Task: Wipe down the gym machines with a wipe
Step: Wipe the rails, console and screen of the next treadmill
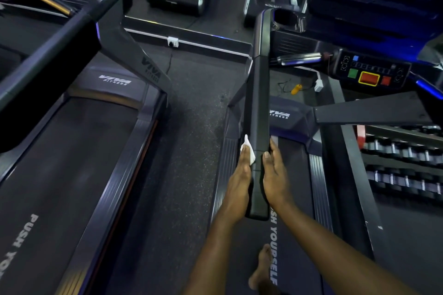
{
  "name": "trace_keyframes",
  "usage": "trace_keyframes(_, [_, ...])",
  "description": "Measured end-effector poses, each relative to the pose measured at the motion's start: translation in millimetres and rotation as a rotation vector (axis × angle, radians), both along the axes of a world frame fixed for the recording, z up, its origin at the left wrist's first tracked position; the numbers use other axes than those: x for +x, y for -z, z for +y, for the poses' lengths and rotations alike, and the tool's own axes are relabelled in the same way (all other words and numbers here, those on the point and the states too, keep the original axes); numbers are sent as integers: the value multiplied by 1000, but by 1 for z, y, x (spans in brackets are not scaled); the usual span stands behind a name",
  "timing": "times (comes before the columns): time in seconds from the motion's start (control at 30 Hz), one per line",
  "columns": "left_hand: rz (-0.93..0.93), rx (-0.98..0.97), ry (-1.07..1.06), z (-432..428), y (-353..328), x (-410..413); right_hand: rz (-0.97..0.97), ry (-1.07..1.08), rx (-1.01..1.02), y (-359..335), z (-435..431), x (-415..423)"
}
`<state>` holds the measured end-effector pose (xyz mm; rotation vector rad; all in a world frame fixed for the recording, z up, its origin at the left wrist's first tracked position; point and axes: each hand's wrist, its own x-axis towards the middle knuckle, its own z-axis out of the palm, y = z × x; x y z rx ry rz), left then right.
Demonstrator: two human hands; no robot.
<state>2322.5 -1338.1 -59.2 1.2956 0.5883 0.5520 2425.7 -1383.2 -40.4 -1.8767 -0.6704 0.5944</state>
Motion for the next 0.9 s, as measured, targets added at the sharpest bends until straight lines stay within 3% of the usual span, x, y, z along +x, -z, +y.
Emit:
trace_keyframes(0.2, [86, 10, -4, 65, -13, 52, -7, -30, -20, -7, 3, 3])
trace_keyframes(0.4, [-14, 80, 44, 21, 3, 8, 46, 122, -108, -12, 37, 39])
trace_keyframes(0.53, [-25, -3, 74, 9, 21, -3, 69, 150, -156, -24, 81, 65])
trace_keyframes(0.9, [86, 39, 37, 121, 12, 97, -49, 172, -172, -7, 108, 73])
